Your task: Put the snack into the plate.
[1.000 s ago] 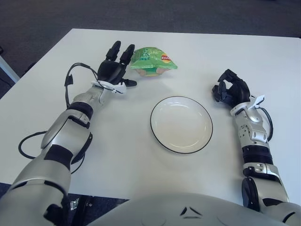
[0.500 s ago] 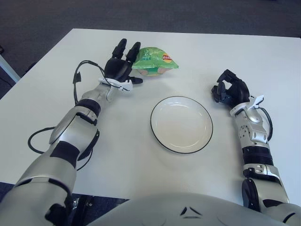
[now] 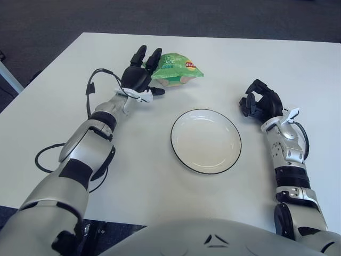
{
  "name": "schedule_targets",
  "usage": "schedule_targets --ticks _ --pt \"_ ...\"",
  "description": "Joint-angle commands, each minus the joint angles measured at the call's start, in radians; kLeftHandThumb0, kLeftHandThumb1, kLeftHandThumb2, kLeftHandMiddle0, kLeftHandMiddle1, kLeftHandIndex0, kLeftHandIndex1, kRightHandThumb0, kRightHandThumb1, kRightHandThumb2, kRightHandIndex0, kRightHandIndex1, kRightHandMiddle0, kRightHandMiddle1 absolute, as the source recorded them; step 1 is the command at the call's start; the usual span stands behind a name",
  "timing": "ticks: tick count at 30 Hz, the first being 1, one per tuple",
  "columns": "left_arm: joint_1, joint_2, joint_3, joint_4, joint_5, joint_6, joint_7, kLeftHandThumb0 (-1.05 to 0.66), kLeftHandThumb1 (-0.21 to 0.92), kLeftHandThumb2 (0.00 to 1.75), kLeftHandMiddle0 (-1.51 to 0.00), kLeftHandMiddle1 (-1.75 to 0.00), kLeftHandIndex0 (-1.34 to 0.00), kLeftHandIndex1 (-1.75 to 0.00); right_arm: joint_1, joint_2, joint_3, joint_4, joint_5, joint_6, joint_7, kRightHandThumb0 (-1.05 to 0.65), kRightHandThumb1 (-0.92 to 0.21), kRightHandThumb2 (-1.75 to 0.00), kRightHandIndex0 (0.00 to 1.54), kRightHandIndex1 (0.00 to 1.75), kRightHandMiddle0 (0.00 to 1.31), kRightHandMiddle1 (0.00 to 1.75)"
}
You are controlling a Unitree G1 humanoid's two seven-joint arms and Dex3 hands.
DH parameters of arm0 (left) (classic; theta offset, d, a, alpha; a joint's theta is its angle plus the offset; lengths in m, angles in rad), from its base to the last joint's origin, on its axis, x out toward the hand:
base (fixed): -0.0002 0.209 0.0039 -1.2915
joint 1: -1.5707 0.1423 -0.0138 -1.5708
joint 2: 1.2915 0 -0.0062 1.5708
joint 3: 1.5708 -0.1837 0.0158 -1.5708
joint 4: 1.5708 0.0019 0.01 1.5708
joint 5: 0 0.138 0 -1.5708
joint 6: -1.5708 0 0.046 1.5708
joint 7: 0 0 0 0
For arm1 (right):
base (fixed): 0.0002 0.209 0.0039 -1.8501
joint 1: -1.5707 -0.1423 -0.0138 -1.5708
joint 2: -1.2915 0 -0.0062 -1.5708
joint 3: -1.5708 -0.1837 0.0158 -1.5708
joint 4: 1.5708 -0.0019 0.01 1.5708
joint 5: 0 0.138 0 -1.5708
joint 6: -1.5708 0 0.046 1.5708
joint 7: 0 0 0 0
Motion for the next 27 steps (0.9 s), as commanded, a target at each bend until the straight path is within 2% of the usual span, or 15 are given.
schedule_targets --ticks 1,15,21,27 --pt "-0.034 -0.011 0.007 0.007 -0.017 -0.003 -0.032 -1.05 0.92 0.32 0.00 0.00 0.00 0.00 0.050 0.013 0.010 0.017 -0.008 0.055 -0.004 -0.45 -0.43 -1.18 1.27 1.75 0.53 1.75" --pt "-0.053 -0.049 0.011 0.020 -0.037 0.018 -0.060 -1.05 0.92 0.29 0.00 0.00 0.00 0.00 0.062 0.011 0.015 -0.013 -0.008 0.076 -0.006 -0.45 -0.43 -1.18 1.26 1.75 0.53 1.75" --pt "-0.067 -0.103 0.034 0.037 -0.056 0.062 -0.028 -1.05 0.92 0.25 0.00 0.00 0.00 0.00 0.072 0.015 0.021 -0.033 -0.010 0.085 -0.011 -0.45 -0.43 -1.18 1.26 1.75 0.53 1.75" --pt "-0.061 -0.126 0.074 0.041 -0.098 0.068 -0.024 -1.05 0.91 0.21 0.00 0.00 0.00 0.00 0.079 0.016 0.025 -0.045 -0.007 0.085 -0.007 -0.45 -0.43 -1.18 1.26 1.75 0.53 1.75"
